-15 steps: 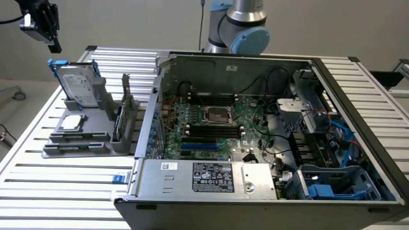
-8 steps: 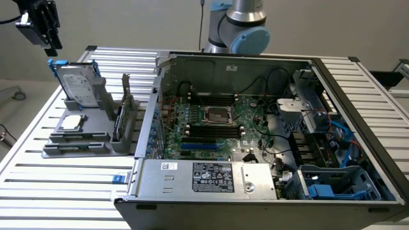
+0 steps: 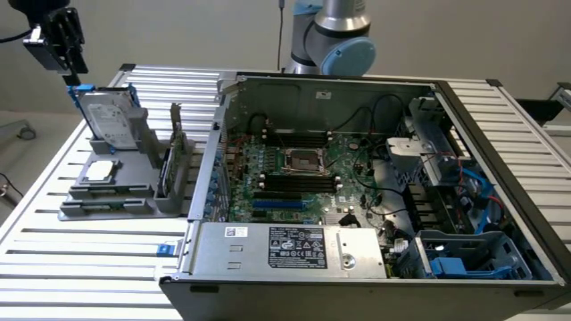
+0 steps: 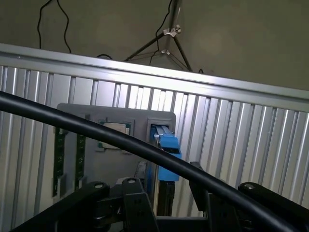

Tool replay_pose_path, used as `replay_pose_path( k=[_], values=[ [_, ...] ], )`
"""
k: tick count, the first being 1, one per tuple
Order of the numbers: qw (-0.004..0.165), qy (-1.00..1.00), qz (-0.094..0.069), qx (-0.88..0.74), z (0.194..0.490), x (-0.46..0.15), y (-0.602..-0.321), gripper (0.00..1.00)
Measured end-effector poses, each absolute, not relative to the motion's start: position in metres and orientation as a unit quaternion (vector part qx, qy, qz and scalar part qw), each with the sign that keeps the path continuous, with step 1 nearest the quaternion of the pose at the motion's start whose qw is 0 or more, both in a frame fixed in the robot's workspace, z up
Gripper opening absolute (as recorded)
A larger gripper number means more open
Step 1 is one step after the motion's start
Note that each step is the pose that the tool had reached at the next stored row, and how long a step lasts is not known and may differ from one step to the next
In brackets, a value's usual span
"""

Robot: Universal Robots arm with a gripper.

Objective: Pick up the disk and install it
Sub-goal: 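Pick up the disk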

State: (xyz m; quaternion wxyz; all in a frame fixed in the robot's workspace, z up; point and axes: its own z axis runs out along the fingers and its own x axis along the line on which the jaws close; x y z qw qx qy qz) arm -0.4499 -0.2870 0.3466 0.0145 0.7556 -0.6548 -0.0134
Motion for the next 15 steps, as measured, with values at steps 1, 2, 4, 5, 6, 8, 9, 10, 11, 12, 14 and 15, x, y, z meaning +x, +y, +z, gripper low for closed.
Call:
replay_pose_path(
  k=[1,2,4,5,6,8,9,10,11,12,14,15],
  values=[
    [0.014,-0.654,-0.013,0.756,0.345,-0.450,-0.285,0.48],
    [0.014,-0.654,-0.012,0.756,0.343,-0.450,-0.284,0.48],
    [0.013,-0.653,-0.012,0.757,0.339,-0.450,-0.281,0.48],
    [0.013,-0.653,-0.011,0.757,0.337,-0.451,-0.281,0.48],
    [0.013,-0.653,-0.011,0.757,0.336,-0.451,-0.281,0.48],
    [0.013,-0.653,-0.011,0.757,0.333,-0.451,-0.281,0.48],
    [0.013,-0.653,-0.011,0.757,0.332,-0.451,-0.281,0.48],
    [0.013,-0.653,-0.011,0.757,0.331,-0.451,-0.281,0.48],
    [0.013,-0.653,-0.011,0.757,0.329,-0.452,-0.281,0.48],
    [0.013,-0.653,-0.011,0.757,0.328,-0.452,-0.282,0.48],
    [0.012,-0.653,-0.011,0.757,0.324,-0.452,-0.283,0.48],
    [0.012,-0.653,-0.011,0.757,0.322,-0.452,-0.283,0.48]
  ],
)
